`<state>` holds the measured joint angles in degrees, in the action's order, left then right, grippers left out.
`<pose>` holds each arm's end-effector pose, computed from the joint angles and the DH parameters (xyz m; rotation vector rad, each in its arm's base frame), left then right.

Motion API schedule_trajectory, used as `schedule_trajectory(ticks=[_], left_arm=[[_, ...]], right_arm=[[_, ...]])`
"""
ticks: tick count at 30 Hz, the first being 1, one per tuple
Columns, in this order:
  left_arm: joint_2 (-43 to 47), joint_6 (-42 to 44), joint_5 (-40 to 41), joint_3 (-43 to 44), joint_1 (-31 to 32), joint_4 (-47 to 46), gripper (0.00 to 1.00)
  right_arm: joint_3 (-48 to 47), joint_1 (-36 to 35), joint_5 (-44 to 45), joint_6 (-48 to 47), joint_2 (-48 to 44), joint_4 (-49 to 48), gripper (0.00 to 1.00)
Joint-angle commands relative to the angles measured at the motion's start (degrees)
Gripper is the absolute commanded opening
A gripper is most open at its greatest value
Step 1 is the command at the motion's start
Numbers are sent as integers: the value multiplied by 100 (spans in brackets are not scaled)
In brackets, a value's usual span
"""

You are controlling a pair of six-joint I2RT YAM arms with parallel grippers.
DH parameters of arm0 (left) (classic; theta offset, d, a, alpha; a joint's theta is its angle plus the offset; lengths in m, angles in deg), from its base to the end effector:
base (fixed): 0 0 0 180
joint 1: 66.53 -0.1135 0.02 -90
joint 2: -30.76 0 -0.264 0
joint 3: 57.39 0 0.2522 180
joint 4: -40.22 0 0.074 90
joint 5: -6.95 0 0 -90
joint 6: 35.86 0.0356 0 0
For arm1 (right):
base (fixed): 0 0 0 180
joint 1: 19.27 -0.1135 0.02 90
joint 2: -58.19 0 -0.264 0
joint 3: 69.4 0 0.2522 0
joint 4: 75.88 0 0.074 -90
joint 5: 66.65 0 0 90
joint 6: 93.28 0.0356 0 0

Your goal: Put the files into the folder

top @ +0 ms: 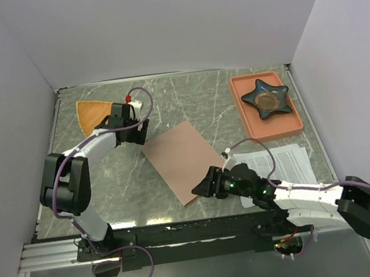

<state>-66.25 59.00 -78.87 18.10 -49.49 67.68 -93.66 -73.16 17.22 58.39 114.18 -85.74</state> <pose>0.3437 -0.1026 0.2004 0.4277 2.3846 -0.0082 0.1079 0.1544 0.1590 0.0710 2.2402 1.3452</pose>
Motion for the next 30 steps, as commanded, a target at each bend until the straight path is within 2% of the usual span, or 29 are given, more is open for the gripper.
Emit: schedule_trajectory(ticks=[1, 10, 17, 24, 30], left_arm=[[-151, -91, 56, 435, 1, 90, 96], [-793, -144, 337, 753, 1, 37, 96], [-758, -91, 249, 401, 45, -86, 96], [-687, 32, 319, 102, 177, -165, 96], [-696, 76, 381, 40, 230, -200, 96]], right_arm=[[-93, -34, -423, -217, 509, 26, 76], [-172, 1, -459, -182, 1414, -441, 75], [372, 203, -213, 485, 2116, -1952, 74], [760, 291, -187, 1110, 2768, -3884, 72], [980, 326, -187, 1347, 3093, -4678, 70]])
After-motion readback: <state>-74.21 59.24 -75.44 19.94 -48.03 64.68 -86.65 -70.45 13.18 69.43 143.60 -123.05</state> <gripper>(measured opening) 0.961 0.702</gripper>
